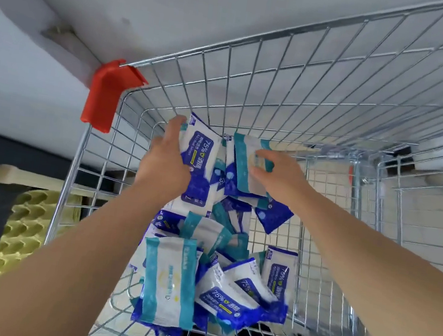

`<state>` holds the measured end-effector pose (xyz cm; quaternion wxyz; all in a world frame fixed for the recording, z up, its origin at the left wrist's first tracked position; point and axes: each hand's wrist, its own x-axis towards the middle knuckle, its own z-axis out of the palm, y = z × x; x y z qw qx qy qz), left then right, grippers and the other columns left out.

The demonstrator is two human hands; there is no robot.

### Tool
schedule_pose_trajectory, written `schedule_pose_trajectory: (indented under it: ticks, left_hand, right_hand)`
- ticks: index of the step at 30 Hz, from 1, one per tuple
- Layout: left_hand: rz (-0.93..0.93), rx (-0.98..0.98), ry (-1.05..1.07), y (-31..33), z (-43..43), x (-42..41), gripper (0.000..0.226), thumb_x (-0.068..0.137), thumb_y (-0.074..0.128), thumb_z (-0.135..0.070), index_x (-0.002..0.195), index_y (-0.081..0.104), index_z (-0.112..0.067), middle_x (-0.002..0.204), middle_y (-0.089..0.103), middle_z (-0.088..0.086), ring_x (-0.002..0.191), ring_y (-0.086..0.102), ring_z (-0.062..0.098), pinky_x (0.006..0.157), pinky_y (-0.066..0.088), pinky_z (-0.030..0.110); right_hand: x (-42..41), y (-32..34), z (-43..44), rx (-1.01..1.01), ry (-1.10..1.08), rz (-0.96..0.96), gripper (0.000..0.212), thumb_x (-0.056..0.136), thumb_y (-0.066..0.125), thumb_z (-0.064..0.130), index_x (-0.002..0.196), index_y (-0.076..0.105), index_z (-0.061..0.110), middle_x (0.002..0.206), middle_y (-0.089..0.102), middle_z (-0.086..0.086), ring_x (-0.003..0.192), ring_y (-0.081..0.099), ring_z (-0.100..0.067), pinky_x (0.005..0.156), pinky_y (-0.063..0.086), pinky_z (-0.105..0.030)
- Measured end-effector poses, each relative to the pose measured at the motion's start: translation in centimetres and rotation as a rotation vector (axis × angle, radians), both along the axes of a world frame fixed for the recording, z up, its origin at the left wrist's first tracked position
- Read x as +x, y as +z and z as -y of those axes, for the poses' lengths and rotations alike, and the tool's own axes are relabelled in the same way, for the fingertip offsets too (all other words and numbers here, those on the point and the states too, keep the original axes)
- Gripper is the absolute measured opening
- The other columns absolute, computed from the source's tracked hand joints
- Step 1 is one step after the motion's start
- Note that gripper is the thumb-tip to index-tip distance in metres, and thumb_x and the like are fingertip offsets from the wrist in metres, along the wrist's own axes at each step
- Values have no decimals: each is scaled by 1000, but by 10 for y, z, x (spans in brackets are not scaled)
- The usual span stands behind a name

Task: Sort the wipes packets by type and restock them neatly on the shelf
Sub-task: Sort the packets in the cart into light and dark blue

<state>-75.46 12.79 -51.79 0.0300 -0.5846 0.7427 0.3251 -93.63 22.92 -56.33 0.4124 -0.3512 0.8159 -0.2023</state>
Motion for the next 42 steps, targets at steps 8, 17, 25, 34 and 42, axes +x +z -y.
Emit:
schedule_pose_trajectory:
  ticks: [8, 17, 25, 34, 42]
  left_hand:
    - [323, 92, -142, 20, 6, 24, 62, 84, 60, -11, 134, 34, -37, 119, 41, 11, 93, 57, 34, 86, 49, 44]
    - [17, -11, 137, -4, 7, 10, 54, 75, 80, -32, 106, 37, -23, 104, 57, 5, 87, 61, 26, 72, 50, 39]
    - [-43, 71, 92, -23, 19, -7, 58, 80, 75, -32, 126, 45, -11, 120, 52, 7, 101, 54, 21, 75, 47, 32]
    - [-152, 21, 160, -16, 23, -5, 46, 80, 76, -20, 118, 49, -16, 98, 56, -7, 84, 54, 12, 62, 41, 25]
    - [-36, 369, 32, 6, 18, 15, 72, 80, 74, -7, 135, 30, -23, 104, 61, 4, 82, 65, 19, 66, 56, 35]
  right_hand:
    - [6, -5, 0, -55, -59, 115, 23, 87, 66, 20, 110, 65, 22, 122, 59, 3, 66, 49, -3, 48, 35, -12]
    - [-1, -13, 4, -43, -252, 205, 23, 76, 75, 6, 94, 64, 15, 107, 61, -4, 83, 62, -16, 60, 55, -26]
    - [-11, -17, -20, 31, -229, 220, 28, 79, 71, -1, 101, 57, 11, 88, 55, 2, 85, 57, -16, 49, 41, -17]
    - [-2, -25, -21, -20, -440, 276, 50, 82, 63, -3, 123, 44, 22, 110, 61, -7, 99, 61, -22, 71, 55, -33]
    - [2, -9, -25, 55, -325, 376, 28, 81, 65, -2, 102, 64, 16, 105, 67, -8, 92, 65, -22, 80, 55, -38]
